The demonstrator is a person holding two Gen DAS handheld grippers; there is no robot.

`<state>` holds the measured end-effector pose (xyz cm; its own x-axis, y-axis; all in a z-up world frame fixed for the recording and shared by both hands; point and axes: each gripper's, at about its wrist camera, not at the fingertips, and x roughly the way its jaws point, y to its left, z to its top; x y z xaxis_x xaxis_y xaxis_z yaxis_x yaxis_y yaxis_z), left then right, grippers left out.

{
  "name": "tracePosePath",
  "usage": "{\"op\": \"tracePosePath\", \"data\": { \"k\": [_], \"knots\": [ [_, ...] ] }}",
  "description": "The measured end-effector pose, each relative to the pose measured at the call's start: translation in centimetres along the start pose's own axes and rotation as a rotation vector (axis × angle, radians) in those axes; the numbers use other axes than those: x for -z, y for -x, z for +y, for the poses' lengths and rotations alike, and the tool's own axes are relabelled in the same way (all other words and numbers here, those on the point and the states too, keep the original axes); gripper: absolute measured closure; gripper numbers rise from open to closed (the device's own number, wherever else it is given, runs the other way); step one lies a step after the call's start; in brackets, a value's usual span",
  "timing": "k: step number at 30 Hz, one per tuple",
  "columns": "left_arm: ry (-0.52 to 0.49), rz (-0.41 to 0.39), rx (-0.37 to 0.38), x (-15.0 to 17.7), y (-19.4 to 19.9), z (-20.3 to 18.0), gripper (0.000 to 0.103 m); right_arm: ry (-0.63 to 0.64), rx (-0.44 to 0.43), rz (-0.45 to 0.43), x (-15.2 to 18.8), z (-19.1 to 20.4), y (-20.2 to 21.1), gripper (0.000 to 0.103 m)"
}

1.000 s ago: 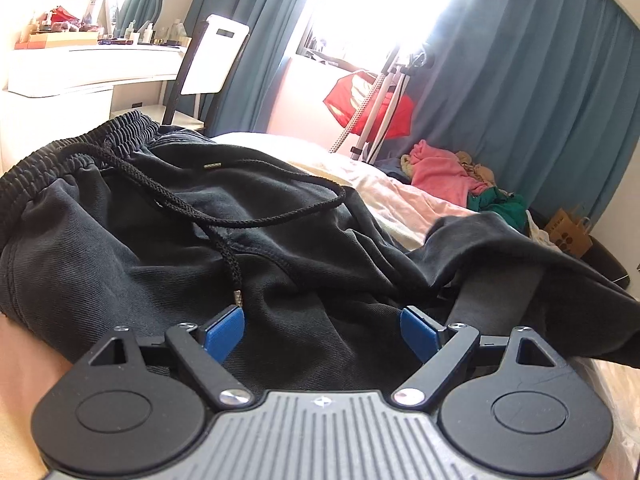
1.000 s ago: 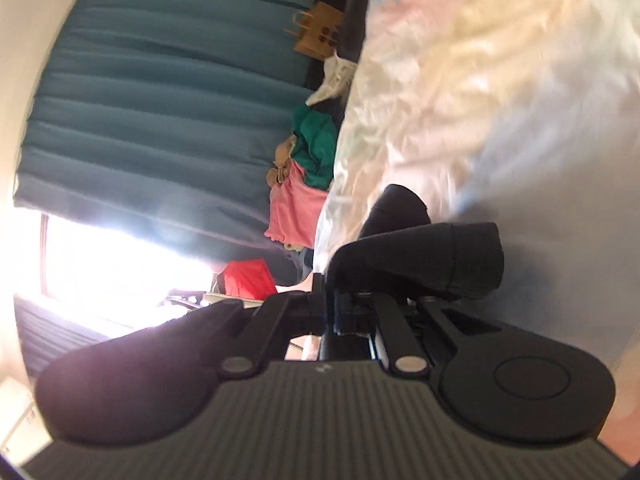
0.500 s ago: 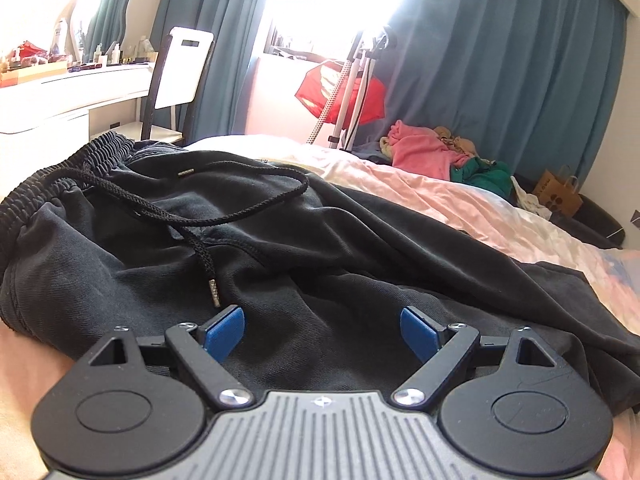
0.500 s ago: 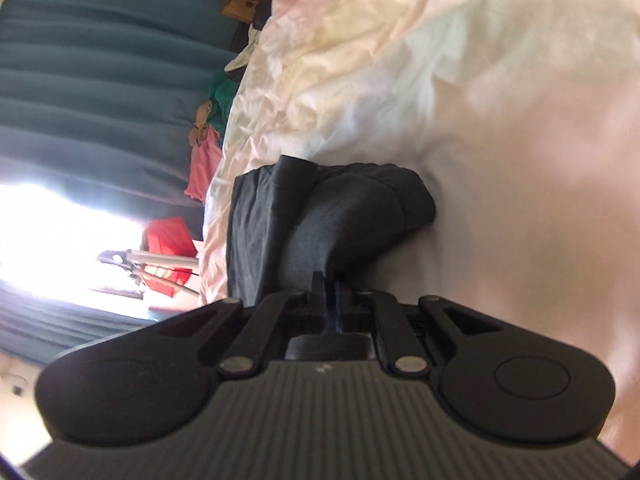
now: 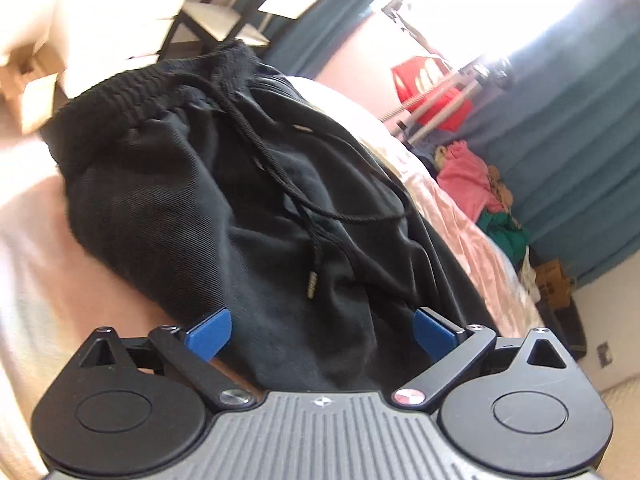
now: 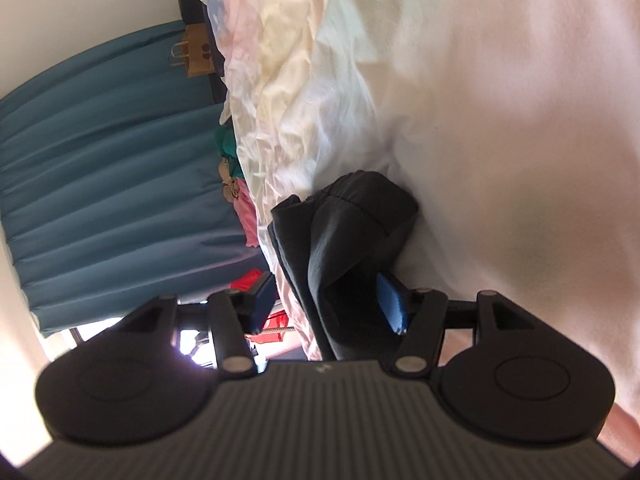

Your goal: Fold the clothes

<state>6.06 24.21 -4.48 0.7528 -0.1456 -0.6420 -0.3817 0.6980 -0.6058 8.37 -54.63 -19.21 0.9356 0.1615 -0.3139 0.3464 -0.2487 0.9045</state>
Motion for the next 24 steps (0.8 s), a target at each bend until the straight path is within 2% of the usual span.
{"op": "tracePosePath", "data": {
  "k": [5, 7, 9, 10, 11, 12, 16, 18, 20, 21, 23, 24],
  "knots": [
    [0.275, -0.052, -0.067, -3.9, 3.2, 7.5, 0.000, 0.089, 0.121, -0.046, -0.2, 0.6, -2.4, 0.046],
    [0.351, -0.068, -0.083, -4.6, 3.1, 10.0, 0.000, 0.143, 0.138, -0.075, -0.4, 1.2, -2.8, 0.053],
    [0.457, -0.046, -0.033, -5.3, 2.1, 12.5, 0.001, 0.211, 0.166, -0.113, -0.6, 2.1, -3.3, 0.067],
    [0.491, -0.039, 0.023, -5.5, 1.3, 13.3, 0.001, 0.245, 0.178, -0.133, -0.8, 2.5, -3.5, 0.073],
    [0.500, -0.028, 0.055, -5.7, 0.4, 13.5, 0.001, 0.266, 0.178, -0.149, -1.0, 2.7, -3.6, 0.082],
    [0.508, -0.018, 0.083, -5.9, -0.5, 13.8, 0.001, 0.285, 0.179, -0.162, -1.2, 2.8, -3.8, 0.086],
    [0.481, -0.026, 0.015, -6.7, -3.1, 12.5, 0.001, 0.379, 0.195, -0.205, -2.0, 3.8, -4.5, 0.094],
    [0.460, -0.051, 0.011, -7.4, -3.4, 11.6, 0.006, 0.426, 0.178, -0.226, -2.2, 4.8, -4.6, 0.096],
    [0.454, -0.059, -0.022, -8.0, -3.6, 10.7, 0.031, 0.474, 0.141, -0.237, -2.2, 5.9, -4.5, 0.096],
    [0.451, -0.063, -0.037, -8.4, -3.7, 10.3, 0.039, 0.494, 0.122, -0.240, -2.2, 6.4, -4.4, 0.096],
    [0.445, -0.082, -0.038, -9.1, -3.4, 9.5, 0.072, 0.538, 0.079, -0.247, -2.1, 7.5, -4.3, 0.096],
    [0.434, -0.090, -0.031, -9.6, -3.0, 8.9, 0.079, 0.560, 0.057, -0.251, -2.1, 8.0, -4.2, 0.096]
  ]
}}
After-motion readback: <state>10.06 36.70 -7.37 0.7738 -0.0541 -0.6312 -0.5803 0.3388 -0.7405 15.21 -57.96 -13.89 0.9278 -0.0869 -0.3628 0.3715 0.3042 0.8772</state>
